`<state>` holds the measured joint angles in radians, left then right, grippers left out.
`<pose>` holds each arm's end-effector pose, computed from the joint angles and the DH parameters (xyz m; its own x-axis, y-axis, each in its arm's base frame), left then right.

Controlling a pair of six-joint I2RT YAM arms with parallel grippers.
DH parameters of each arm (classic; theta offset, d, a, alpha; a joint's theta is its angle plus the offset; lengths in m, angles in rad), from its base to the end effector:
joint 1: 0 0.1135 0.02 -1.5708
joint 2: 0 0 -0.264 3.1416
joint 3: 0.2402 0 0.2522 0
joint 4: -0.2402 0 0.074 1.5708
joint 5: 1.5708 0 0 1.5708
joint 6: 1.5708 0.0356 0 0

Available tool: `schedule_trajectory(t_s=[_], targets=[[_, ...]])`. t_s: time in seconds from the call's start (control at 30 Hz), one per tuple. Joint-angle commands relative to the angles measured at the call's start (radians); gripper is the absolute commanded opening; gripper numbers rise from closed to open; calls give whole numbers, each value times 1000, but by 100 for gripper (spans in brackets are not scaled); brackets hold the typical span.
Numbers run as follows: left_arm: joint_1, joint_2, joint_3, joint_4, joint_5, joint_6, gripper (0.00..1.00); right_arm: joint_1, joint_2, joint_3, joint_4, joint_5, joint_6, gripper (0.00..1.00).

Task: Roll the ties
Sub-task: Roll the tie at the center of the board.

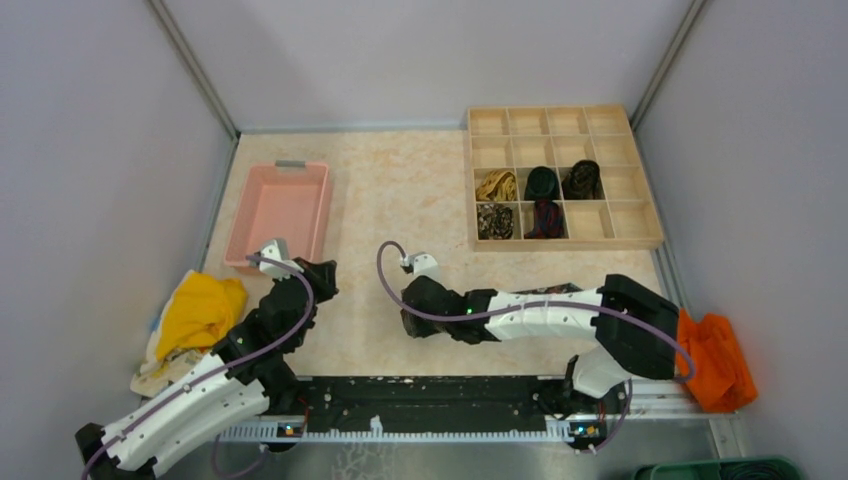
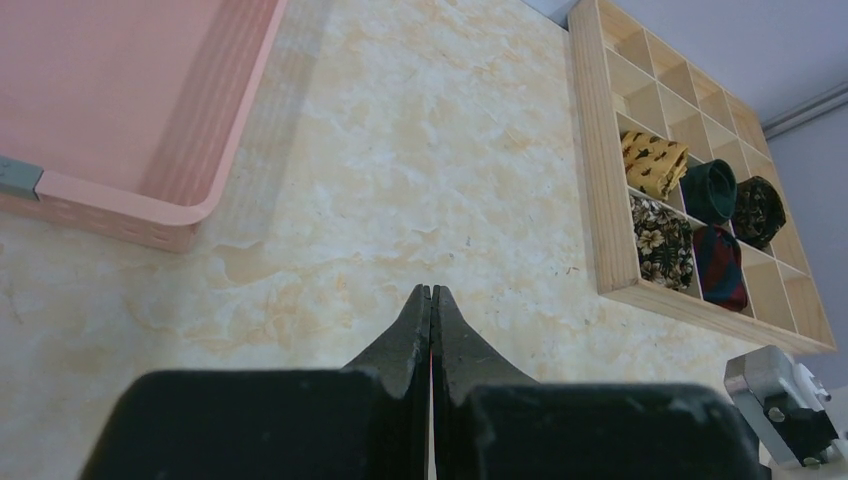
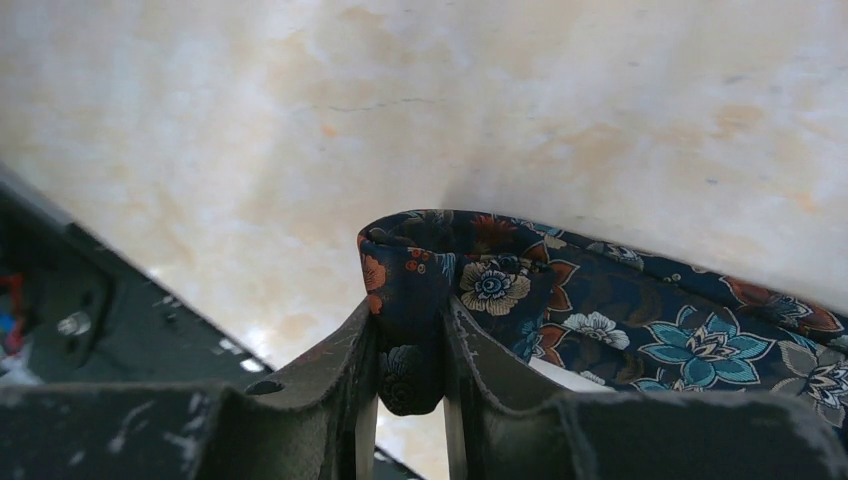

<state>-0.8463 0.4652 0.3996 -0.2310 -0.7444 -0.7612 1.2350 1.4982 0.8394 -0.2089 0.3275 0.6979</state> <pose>0.1030 -0.0800 0.2465 -0.2239 -0.5125 -0.8290 -0.0458 0.8552 -0.5163 0.1100 0.2803 0.1921 -0.7230 -0.2251 -0.6531 -0.4709 0.8524 0.2275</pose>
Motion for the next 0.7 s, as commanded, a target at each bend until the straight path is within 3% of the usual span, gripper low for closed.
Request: schedule_trajectory(t_s=[0.0, 0.33, 0.67], targets=[[-2, 4, 18, 14, 23, 19, 0, -47, -37, -58, 244, -276, 13, 25], [-2, 66, 41, 62, 68, 47, 0, -154, -94, -298, 633, -514, 156, 25], [-3, 211, 69, 184, 166, 70, 0, -257, -199, -474, 748, -585, 236, 25]])
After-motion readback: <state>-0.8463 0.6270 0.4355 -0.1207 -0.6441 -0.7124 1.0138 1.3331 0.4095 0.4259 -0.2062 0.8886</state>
